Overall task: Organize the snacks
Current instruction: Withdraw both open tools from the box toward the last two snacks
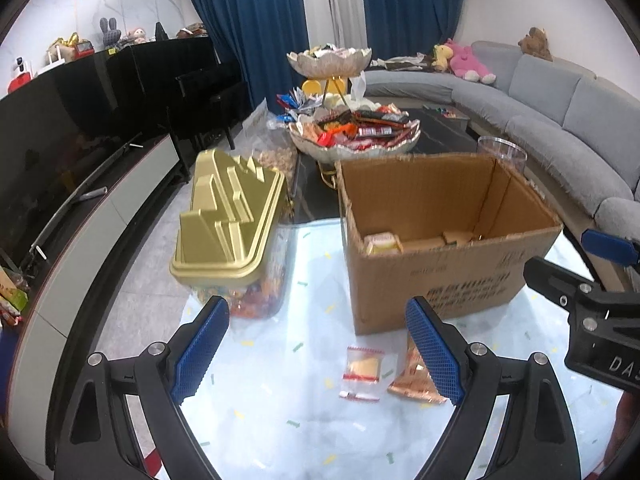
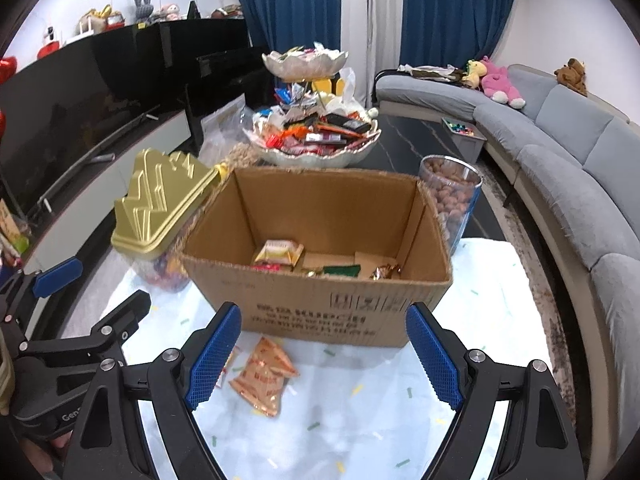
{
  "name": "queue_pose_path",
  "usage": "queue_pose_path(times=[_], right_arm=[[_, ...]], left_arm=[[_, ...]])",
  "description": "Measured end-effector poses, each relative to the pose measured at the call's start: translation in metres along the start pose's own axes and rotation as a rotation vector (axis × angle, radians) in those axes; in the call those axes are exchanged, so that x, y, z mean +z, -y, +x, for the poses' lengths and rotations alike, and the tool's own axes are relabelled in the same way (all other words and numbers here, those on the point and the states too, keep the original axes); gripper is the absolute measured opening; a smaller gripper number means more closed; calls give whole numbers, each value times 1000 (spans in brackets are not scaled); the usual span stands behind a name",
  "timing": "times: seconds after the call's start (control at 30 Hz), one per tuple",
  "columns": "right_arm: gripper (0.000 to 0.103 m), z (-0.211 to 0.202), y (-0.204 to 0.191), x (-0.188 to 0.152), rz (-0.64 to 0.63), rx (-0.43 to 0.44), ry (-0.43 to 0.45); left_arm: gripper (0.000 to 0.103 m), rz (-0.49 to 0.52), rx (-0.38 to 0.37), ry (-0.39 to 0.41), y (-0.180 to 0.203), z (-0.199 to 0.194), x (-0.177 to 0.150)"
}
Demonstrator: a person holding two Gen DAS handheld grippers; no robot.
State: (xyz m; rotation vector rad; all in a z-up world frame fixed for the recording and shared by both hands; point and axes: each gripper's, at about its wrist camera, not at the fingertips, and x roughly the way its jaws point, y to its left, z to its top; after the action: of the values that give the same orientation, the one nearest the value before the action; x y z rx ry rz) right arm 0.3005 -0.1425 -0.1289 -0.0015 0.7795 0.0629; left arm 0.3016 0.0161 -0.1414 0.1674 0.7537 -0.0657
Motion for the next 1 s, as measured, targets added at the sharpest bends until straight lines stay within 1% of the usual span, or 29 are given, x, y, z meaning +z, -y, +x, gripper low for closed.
queue_pose_path(times=[0.23,0.5,0.73,0.83,1.0], right_arm=[[85,10,-7,-15,-9,11,-37],[85,24,-13,-33,-1,25,-90],[85,43,-16,-45,39,36,-172],[85,52,-16,-48,59,34,-201],[85,71,-12,-56,126,25,-286]], left_arm=[[90,35,1,-22,5,10,-25],[90,34,-36,-51,7,24,-48],[90,25,-65,-60,10,36,-61],[90,24,-67,-65,11,43,-65],[90,22,-73,-92,14,57,-72]])
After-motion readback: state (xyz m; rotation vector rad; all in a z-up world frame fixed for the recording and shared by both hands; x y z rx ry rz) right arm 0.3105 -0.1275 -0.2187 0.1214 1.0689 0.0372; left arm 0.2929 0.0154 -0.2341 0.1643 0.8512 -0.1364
